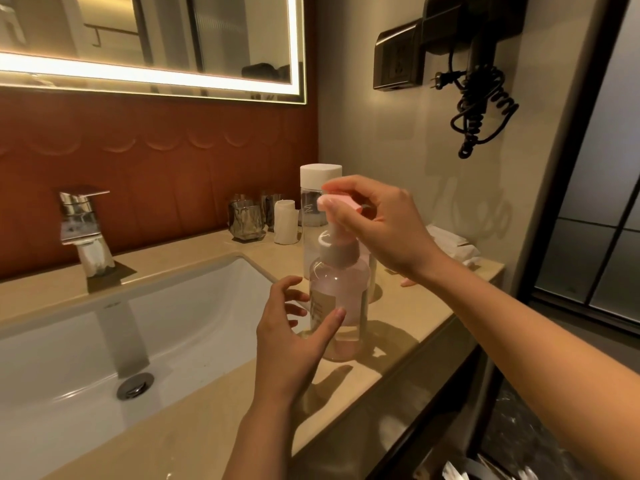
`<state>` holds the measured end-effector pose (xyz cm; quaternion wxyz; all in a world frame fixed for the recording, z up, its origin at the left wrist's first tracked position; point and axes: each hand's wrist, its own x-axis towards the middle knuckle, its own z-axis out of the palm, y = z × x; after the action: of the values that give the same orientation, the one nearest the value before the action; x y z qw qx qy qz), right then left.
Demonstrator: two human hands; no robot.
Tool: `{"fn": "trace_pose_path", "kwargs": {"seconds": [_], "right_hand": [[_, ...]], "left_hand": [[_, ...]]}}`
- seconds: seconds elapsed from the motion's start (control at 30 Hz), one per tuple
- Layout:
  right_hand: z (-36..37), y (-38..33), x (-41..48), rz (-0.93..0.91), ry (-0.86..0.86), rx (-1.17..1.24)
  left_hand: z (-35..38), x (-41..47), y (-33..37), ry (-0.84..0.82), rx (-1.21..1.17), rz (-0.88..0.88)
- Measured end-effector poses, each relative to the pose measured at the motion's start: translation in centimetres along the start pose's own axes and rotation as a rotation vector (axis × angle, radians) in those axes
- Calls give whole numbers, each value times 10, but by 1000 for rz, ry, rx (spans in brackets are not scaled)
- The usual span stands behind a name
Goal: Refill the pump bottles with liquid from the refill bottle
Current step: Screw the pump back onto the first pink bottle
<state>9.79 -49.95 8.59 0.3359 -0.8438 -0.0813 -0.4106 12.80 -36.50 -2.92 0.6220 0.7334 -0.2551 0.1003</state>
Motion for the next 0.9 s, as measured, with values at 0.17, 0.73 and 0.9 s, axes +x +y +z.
{"fn": "trace_pose_path", "kwargs": {"seconds": [0.17,0.73,0.9], "right_hand": [[-2,9,-6,150,-136,69],[0,11,-18,278,-274,234],[-5,16,-19,283,-436,341]], "left_hand": [[-1,0,1,3,1,-3],[-3,-1,2,-202,-8,-39],[-2,-1,1,-197,-5,-37]]}}
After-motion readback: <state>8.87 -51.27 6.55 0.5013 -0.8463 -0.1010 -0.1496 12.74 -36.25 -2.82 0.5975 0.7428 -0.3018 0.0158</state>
